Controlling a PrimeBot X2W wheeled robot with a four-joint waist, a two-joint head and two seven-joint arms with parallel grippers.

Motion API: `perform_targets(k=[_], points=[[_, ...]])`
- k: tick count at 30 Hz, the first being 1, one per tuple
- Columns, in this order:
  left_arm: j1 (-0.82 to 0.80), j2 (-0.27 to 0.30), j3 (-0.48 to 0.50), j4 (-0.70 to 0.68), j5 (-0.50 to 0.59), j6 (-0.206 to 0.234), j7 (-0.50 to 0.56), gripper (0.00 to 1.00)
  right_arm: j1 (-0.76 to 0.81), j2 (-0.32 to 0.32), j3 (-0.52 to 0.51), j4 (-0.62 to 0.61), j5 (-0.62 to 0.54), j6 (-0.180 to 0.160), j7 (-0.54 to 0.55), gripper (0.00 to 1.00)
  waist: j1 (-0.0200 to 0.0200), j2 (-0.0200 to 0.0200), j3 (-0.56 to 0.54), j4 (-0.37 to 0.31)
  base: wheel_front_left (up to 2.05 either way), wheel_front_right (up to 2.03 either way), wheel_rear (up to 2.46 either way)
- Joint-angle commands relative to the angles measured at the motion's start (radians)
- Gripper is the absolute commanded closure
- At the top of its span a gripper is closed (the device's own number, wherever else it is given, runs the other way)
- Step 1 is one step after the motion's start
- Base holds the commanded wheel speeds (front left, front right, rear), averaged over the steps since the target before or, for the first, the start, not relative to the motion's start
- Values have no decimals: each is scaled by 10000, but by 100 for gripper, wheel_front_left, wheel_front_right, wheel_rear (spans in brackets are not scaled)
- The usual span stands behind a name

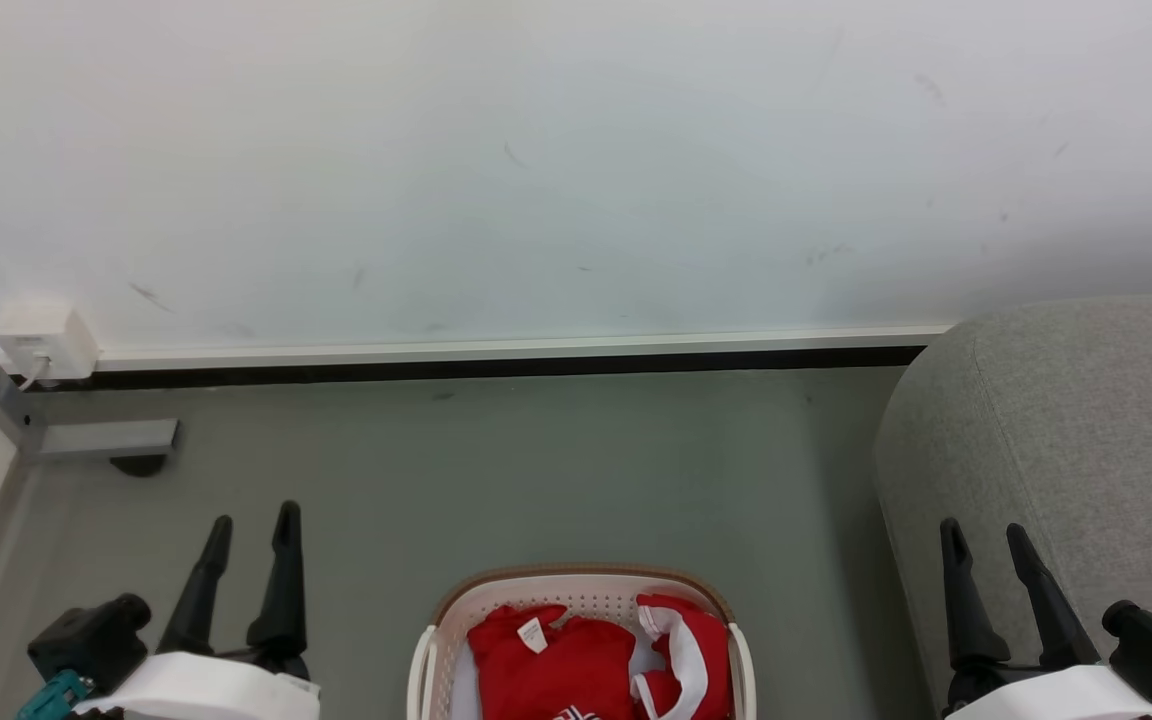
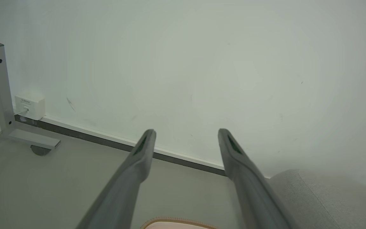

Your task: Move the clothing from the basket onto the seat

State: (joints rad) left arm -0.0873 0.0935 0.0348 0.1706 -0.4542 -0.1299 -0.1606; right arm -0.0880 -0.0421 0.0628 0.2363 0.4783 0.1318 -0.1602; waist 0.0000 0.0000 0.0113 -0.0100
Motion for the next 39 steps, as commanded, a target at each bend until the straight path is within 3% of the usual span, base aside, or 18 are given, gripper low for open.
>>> perform_targets(k=[1, 18, 39], points=[[-141, 103, 17, -82, 278, 17, -130, 0, -174, -101, 51, -64, -295, -13, -118, 0, 0, 0, 5, -2, 0, 0, 0], [-116, 93, -51, -218, 1784, -1, -498, 0, -176, -108, 259, -133, -1621, -16, -504, 0, 0, 0, 63, -17, 0, 0, 0], [-170, 263, -272, -286, 2980, 0, -908, 0, -159, -114, 397, -276, -2377, -19, -912, 0, 0, 0, 184, -37, 0, 0, 0]])
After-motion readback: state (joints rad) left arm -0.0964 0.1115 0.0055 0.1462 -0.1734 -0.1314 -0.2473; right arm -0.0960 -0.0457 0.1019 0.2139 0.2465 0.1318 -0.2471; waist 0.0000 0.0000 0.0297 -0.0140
